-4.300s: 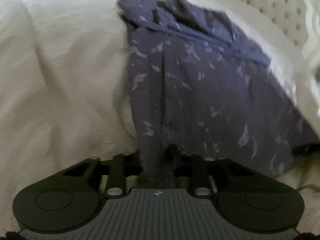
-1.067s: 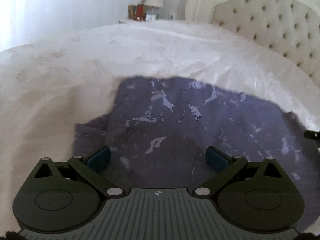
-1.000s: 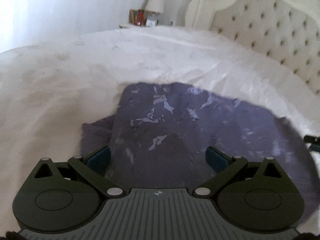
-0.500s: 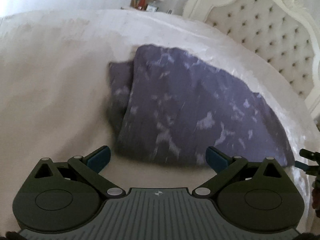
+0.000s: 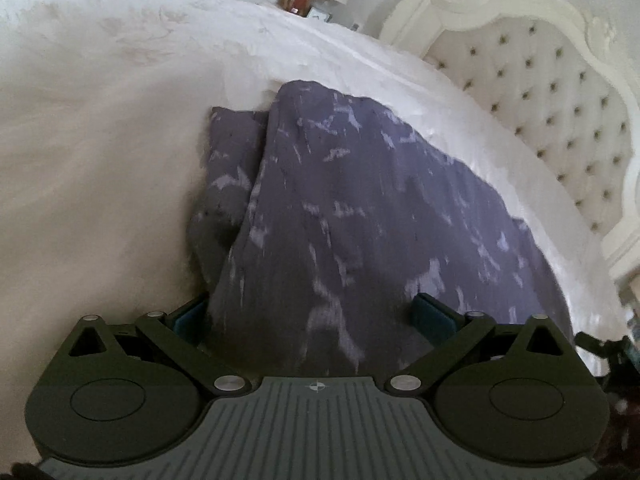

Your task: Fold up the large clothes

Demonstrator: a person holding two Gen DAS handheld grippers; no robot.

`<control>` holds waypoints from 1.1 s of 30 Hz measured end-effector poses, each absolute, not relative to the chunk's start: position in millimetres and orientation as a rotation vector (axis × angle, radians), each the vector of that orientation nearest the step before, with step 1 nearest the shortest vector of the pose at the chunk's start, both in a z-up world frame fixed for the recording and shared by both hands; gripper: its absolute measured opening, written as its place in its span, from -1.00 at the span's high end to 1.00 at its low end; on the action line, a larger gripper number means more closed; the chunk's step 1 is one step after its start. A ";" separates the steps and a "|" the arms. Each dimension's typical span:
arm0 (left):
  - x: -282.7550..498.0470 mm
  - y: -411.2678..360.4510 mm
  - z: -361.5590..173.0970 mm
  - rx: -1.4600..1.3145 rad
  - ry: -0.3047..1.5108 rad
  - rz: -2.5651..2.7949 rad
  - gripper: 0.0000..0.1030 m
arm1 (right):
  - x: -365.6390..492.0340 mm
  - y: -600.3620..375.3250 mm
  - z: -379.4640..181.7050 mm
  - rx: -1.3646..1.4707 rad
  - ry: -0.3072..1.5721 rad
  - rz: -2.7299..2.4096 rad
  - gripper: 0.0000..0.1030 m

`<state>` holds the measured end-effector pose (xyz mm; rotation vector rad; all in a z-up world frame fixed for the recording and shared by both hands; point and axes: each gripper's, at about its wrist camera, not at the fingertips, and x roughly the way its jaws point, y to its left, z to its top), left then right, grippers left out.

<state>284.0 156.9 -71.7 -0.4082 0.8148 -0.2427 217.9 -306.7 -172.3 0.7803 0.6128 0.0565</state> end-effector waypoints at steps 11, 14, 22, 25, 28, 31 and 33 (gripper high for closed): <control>319.5 148.4 -70.5 -0.412 0.847 -0.224 -0.98 | 255.9 -309.2 -174.9 0.803 0.574 0.048 -1.00; 318.0 149.2 -67.0 -0.431 0.859 -0.197 -0.61 | 256.3 -306.9 -171.0 0.791 0.592 0.044 -0.93; 307.6 143.0 -42.2 -0.393 0.860 -0.247 0.52 | 252.7 -284.8 -148.1 0.693 0.663 0.050 0.32; 295.7 151.4 -34.1 -0.446 0.862 -0.267 0.53 | 240.7 -285.4 -141.5 0.733 0.672 0.053 0.34; 273.8 158.7 -29.6 -0.467 0.880 -0.298 0.53 | 219.2 -285.8 -136.1 0.743 0.707 0.061 0.34; 243.8 165.7 -28.6 -0.469 0.910 -0.321 0.53 | 191.7 -283.5 -135.9 0.753 0.750 0.067 0.34; 221.5 171.3 -29.5 -0.476 0.945 -0.327 0.53 | 166.9 -280.8 -135.6 0.767 0.786 0.068 0.34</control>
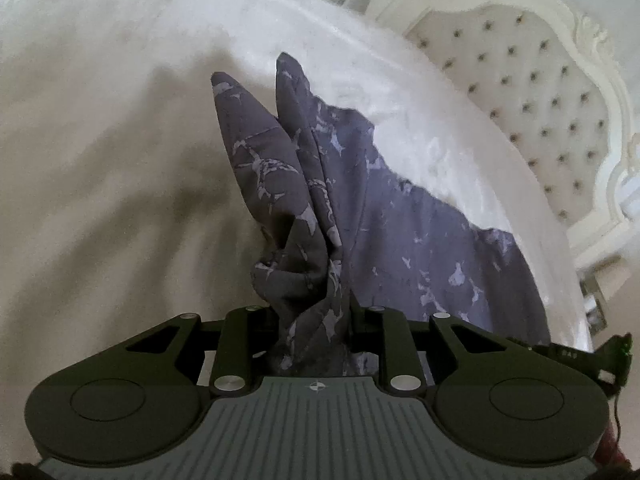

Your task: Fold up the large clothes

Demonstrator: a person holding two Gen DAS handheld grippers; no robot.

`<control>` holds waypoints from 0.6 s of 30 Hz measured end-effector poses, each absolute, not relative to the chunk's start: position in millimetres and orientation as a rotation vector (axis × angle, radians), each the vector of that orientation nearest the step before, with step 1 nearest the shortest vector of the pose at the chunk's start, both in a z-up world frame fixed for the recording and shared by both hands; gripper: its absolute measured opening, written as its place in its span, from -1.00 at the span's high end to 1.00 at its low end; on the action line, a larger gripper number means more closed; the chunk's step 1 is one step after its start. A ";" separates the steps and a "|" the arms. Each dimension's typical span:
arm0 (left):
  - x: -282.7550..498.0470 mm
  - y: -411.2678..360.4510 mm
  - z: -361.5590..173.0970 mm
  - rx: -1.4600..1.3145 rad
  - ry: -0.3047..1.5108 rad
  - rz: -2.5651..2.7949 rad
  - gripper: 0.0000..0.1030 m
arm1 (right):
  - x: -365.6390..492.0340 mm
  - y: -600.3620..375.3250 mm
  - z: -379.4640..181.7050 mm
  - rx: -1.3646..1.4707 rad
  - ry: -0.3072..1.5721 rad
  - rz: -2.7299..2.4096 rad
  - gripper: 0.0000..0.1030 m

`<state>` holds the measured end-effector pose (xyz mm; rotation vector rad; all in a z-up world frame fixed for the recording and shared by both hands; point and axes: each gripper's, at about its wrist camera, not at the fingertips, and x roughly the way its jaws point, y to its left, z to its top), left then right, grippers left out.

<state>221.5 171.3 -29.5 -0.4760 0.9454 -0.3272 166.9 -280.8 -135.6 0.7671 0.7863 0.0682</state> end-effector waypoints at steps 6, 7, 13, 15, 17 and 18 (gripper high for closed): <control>159.2 189.9 -27.1 -0.476 0.995 -0.356 0.53 | 95.5 -270.8 -135.1 0.782 0.880 0.100 0.28; 154.0 191.5 -26.4 -0.481 0.999 -0.356 0.53 | 83.1 -268.2 -135.2 0.780 0.897 0.110 0.27; 135.4 195.7 -29.9 -0.434 0.983 -0.311 0.29 | 41.9 -258.8 -136.7 0.716 0.940 0.118 -0.03; 137.1 197.4 -38.8 -0.404 0.967 -0.258 0.02 | 39.7 -259.2 -141.2 0.685 0.936 0.083 -0.30; 137.9 198.0 -49.2 -0.391 0.961 -0.223 -0.17 | 38.6 -259.0 -141.9 0.651 0.928 0.040 -0.53; 139.0 197.9 -53.4 -0.388 0.952 -0.214 -0.26 | 37.1 -257.0 -140.5 0.623 0.921 0.023 -0.63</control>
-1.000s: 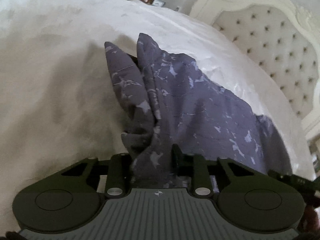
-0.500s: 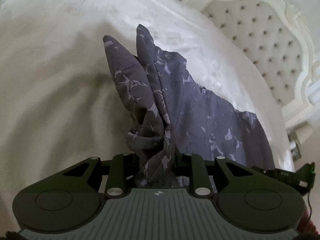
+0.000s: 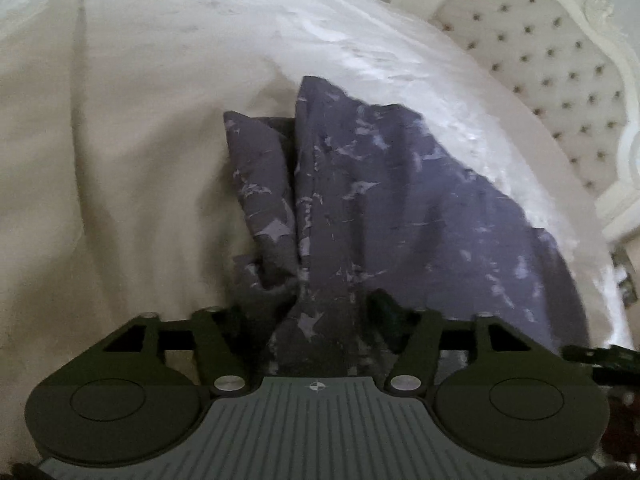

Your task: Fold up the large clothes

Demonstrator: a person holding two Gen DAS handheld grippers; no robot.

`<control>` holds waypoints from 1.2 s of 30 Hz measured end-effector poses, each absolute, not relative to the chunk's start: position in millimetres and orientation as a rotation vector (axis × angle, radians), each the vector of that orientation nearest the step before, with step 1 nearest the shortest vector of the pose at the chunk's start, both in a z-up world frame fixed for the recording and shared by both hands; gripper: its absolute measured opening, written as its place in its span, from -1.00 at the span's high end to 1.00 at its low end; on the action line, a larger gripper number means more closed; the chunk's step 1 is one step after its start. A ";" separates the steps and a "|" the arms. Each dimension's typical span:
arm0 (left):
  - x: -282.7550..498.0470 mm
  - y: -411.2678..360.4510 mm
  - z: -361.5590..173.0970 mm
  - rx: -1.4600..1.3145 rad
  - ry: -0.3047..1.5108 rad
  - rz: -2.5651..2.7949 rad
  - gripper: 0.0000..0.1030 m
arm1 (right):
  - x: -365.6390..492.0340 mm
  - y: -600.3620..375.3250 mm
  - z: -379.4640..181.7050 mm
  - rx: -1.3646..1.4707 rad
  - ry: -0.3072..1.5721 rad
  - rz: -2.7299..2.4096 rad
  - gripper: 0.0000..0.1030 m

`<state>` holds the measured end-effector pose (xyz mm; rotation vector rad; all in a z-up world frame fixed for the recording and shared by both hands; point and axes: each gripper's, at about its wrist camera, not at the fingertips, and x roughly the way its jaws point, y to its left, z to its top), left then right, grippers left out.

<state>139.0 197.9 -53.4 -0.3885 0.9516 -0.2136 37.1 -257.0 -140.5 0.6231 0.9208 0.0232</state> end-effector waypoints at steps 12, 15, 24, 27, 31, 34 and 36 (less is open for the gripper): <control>94.5 184.4 -28.0 -0.214 0.720 -0.070 -0.52 | 23.8 -225.4 -115.2 0.394 0.714 -0.151 -0.99; 80.4 178.2 -5.8 -0.173 0.636 -0.043 -0.63 | 13.0 -225.2 -100.9 0.342 0.640 -0.194 -0.99; 80.4 106.5 15.0 -0.055 0.618 -0.221 -0.73 | 12.7 -199.3 -84.1 0.257 0.567 -0.113 -0.99; 84.4 76.4 3.3 -0.024 0.642 -0.292 -0.73 | 15.2 -187.6 -87.3 0.224 0.578 -0.074 -0.99; 86.7 44.7 -19.7 0.042 0.677 -0.337 -0.73 | 18.4 -177.3 -91.9 0.212 0.597 -0.033 -0.99; 94.9 27.0 -44.9 0.131 0.721 -0.304 -0.74 | 21.7 -172.2 -94.6 0.192 0.612 -0.008 -0.99; 101.9 21.2 -65.6 0.187 0.763 -0.259 -0.90 | 24.1 -167.2 -96.3 0.176 0.625 0.006 -0.99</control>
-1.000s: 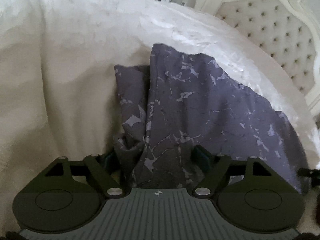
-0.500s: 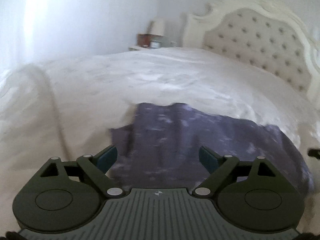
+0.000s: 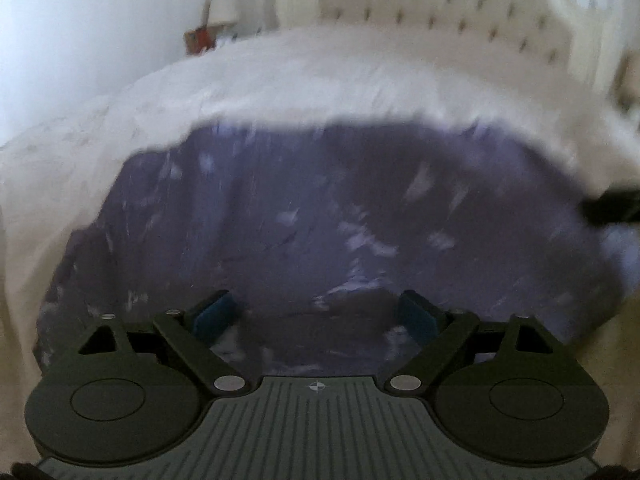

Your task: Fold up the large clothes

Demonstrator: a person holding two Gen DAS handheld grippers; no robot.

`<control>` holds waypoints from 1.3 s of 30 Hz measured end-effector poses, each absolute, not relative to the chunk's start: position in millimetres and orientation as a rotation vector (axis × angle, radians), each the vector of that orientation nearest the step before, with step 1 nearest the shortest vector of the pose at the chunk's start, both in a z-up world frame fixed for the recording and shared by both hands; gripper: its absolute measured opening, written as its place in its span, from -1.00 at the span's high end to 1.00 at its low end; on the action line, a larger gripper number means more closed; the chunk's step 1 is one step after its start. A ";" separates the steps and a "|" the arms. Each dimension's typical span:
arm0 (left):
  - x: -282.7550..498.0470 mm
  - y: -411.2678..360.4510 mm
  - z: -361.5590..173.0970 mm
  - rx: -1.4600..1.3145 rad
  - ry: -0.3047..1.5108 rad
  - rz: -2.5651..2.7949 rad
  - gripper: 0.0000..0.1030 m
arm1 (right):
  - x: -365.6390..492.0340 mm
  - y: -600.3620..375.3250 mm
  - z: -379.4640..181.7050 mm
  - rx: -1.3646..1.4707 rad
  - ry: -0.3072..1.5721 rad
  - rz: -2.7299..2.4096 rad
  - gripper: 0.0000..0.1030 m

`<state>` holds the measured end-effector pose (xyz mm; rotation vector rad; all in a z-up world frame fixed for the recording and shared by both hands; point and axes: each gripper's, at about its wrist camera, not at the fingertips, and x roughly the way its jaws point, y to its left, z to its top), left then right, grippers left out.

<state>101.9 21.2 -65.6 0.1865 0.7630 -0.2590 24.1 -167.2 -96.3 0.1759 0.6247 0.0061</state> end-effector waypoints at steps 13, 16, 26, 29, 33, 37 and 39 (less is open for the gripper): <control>101.7 27.9 -77.5 0.122 0.737 -0.247 -1.00 | 86.8 -135.0 -117.5 0.043 0.736 0.101 -0.99; 100.5 29.4 -76.8 0.121 0.731 -0.246 -1.00 | 117.9 -130.9 -123.4 0.005 0.752 0.091 -0.99; 95.2 30.0 -77.6 0.114 0.697 -0.239 -1.00 | 203.8 -145.9 -142.8 0.072 0.788 0.005 -1.00; 92.8 31.5 -78.3 0.107 0.691 -0.238 -1.00 | 203.7 -149.7 -141.5 0.099 0.793 0.009 -1.00; 91.7 34.3 -78.1 0.097 0.693 -0.245 -1.00 | 182.5 -167.6 -122.0 0.205 0.768 0.049 -0.99; 92.6 35.3 -77.7 0.100 0.696 -0.246 -1.00 | 143.9 -212.8 -100.4 0.429 0.704 0.039 -0.99; 92.6 35.1 -77.7 0.100 0.696 -0.245 -1.00 | 120.5 -238.8 -94.5 0.482 0.692 -0.008 -0.99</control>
